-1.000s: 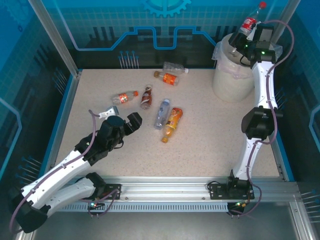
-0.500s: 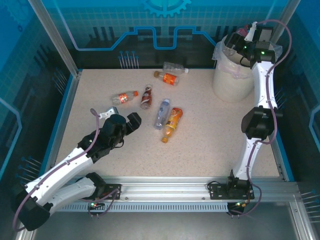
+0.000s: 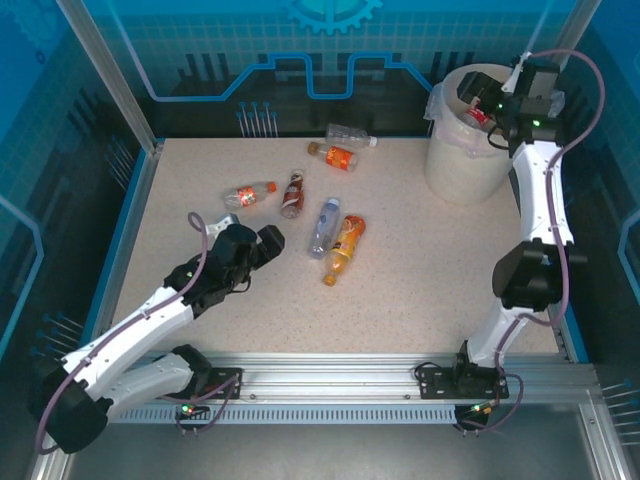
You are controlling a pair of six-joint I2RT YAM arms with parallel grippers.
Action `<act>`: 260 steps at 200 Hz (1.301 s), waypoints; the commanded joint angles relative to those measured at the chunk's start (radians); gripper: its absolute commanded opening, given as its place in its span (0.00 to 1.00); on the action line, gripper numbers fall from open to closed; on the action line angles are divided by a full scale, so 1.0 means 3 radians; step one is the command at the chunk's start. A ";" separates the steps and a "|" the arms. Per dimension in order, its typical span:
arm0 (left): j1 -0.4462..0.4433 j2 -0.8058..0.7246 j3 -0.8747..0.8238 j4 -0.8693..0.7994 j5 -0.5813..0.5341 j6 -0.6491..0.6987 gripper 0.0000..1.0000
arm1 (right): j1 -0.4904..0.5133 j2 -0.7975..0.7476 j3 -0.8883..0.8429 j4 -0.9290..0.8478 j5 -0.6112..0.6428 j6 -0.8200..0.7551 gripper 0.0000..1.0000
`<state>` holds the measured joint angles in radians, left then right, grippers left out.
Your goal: Put the plastic bottles in the bin
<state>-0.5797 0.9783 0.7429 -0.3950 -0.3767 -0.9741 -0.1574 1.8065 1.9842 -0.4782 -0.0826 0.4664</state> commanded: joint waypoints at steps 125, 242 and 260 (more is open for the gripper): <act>0.0391 0.1041 0.0574 0.0259 0.0550 0.0183 0.99 | 0.1189 -0.1866 -0.2457 0.0868 0.0162 -0.0023 1.00; 0.0389 0.1033 0.0003 0.0832 0.1114 -0.0249 0.99 | 0.2607 -0.1751 -0.4023 0.0972 0.1519 0.1801 0.97; 0.0388 0.1021 -0.0047 0.0830 0.1149 -0.0231 0.99 | 0.2713 -0.1602 -0.4050 0.1048 0.1540 0.1926 0.94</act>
<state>-0.4702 1.3151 0.7563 -0.2043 -0.0891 -1.0225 0.6186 1.2789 0.7868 -0.2440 0.2977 0.9283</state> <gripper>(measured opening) 0.988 0.947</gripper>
